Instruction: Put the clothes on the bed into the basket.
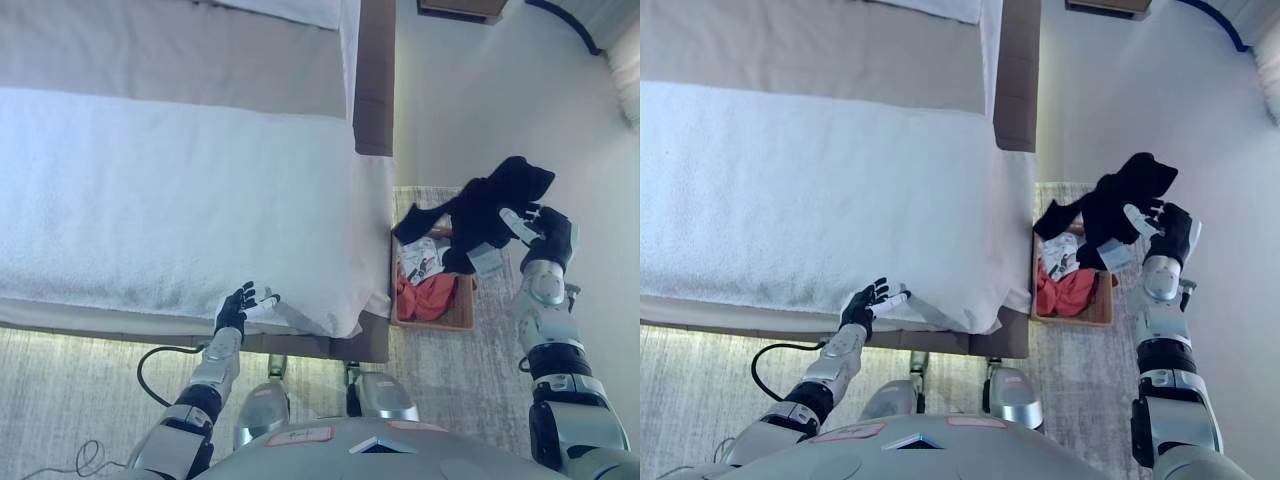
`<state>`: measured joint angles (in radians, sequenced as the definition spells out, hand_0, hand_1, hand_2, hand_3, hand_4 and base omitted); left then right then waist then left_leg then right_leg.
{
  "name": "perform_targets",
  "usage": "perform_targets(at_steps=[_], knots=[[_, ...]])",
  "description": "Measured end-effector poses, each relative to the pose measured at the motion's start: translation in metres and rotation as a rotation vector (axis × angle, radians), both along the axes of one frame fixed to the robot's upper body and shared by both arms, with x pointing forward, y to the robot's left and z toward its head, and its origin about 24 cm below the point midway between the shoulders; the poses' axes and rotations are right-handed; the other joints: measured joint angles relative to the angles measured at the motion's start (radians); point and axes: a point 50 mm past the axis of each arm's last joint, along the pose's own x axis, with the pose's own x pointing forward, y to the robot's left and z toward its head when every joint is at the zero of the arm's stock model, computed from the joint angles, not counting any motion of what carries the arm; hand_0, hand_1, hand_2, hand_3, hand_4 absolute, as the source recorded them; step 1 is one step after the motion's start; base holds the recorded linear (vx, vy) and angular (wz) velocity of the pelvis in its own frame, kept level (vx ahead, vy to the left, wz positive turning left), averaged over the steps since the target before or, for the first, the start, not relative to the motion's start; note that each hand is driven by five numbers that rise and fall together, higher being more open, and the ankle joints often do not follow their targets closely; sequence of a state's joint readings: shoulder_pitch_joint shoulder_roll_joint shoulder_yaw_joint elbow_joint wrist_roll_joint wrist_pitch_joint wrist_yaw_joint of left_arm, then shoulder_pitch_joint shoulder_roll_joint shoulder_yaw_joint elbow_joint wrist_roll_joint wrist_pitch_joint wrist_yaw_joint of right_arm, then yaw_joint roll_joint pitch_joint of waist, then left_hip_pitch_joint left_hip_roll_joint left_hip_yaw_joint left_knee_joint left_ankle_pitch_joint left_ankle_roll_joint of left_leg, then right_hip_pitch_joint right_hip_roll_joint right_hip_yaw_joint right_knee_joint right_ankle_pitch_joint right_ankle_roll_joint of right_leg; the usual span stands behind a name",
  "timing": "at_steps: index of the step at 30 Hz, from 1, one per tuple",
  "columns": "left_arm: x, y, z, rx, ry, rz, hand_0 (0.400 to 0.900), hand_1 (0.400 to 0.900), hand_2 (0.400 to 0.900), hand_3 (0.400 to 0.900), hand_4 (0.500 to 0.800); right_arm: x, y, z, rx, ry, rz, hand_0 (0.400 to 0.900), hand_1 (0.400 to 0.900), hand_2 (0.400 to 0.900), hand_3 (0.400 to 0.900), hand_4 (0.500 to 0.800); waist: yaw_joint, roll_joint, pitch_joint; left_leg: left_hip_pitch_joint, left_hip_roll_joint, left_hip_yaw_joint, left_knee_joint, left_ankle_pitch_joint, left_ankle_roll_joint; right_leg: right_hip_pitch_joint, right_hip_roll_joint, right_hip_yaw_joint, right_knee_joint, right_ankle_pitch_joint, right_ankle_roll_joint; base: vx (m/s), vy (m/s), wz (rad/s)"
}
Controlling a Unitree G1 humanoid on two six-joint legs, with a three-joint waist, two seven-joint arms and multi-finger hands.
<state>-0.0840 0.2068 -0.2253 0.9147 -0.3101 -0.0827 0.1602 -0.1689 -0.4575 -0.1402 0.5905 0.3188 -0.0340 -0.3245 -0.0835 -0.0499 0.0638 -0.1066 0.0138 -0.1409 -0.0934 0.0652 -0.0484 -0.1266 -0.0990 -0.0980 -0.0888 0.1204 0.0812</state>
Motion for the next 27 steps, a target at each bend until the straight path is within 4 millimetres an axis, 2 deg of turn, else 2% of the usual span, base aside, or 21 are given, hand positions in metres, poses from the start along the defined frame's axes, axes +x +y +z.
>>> perform_targets(at_steps=[5,12,16,17,18,22,27], knots=[[-0.006,-0.004,-0.004,-0.019,0.022,-0.006,0.900,0.900,0.900,0.900,0.800,-0.007,0.000,-0.011,0.000,0.051,0.010,0.400,0.400,0.400,0.400,0.500,-0.001,0.013,-0.010,0.003,0.002,0.002,0.000,-0.001,0.001,0.001,0.002,0.007,0.000,-0.002,0.002,0.01,-0.024,-0.05],[-0.012,-0.003,-0.008,-0.013,0.050,-0.016,0.900,0.900,0.900,0.900,0.800,-0.013,0.005,-0.050,0.030,0.282,0.071,0.400,0.400,0.400,0.400,0.500,0.005,0.010,-0.021,0.007,0.002,0.008,0.000,0.000,0.003,0.005,0.002,0.007,0.000,-0.003,0.003,0.02,-0.021,0.00],[-0.015,-0.005,-0.010,-0.010,0.071,-0.035,0.900,0.900,0.900,0.900,0.800,-0.015,0.003,-0.063,0.064,0.385,0.075,0.400,0.400,0.400,0.400,0.500,0.005,0.011,-0.021,0.016,0.003,0.008,0.000,-0.001,0.005,0.014,0.002,0.006,-0.002,-0.001,0.000,0.02,-0.030,0.06],[-0.015,-0.005,-0.010,-0.012,0.072,-0.039,0.900,0.900,0.900,0.900,0.800,-0.015,0.002,-0.064,0.075,0.402,0.061,0.616,0.616,0.616,0.616,0.629,0.007,0.011,-0.021,0.018,0.003,0.008,0.000,-0.002,0.005,0.017,0.002,0.006,-0.003,-0.001,0.000,0.02,-0.025,0.08],[-0.015,-0.005,-0.010,-0.015,0.072,-0.042,0.900,0.900,0.900,0.900,0.800,-0.015,0.000,-0.065,0.086,0.417,0.046,0.900,0.900,0.900,0.900,0.800,0.007,0.012,-0.023,0.019,0.003,0.007,0.000,-0.002,0.006,0.017,0.002,0.006,-0.003,-0.001,0.000,0.02,-0.016,0.08],[-0.016,-0.008,-0.011,-0.018,0.078,-0.078,0.900,0.900,0.900,0.900,0.800,-0.013,-0.012,-0.059,0.091,0.443,0.010,0.900,0.900,0.900,0.900,0.800,0.015,0.024,-0.031,0.019,0.002,0.000,0.000,-0.002,0.006,0.018,0.002,0.003,-0.004,-0.001,0.000,0.01,-0.007,0.03],[-0.016,-0.009,-0.011,-0.011,0.081,-0.095,0.900,0.900,0.900,0.900,0.800,0.003,-0.026,-0.037,0.052,0.385,-0.009,0.900,0.900,0.900,0.900,0.800,0.016,0.041,-0.042,0.019,0.004,0.000,0.000,-0.002,0.006,0.020,0.003,0.000,-0.004,-0.001,-0.001,0.00,-0.006,0.04]])
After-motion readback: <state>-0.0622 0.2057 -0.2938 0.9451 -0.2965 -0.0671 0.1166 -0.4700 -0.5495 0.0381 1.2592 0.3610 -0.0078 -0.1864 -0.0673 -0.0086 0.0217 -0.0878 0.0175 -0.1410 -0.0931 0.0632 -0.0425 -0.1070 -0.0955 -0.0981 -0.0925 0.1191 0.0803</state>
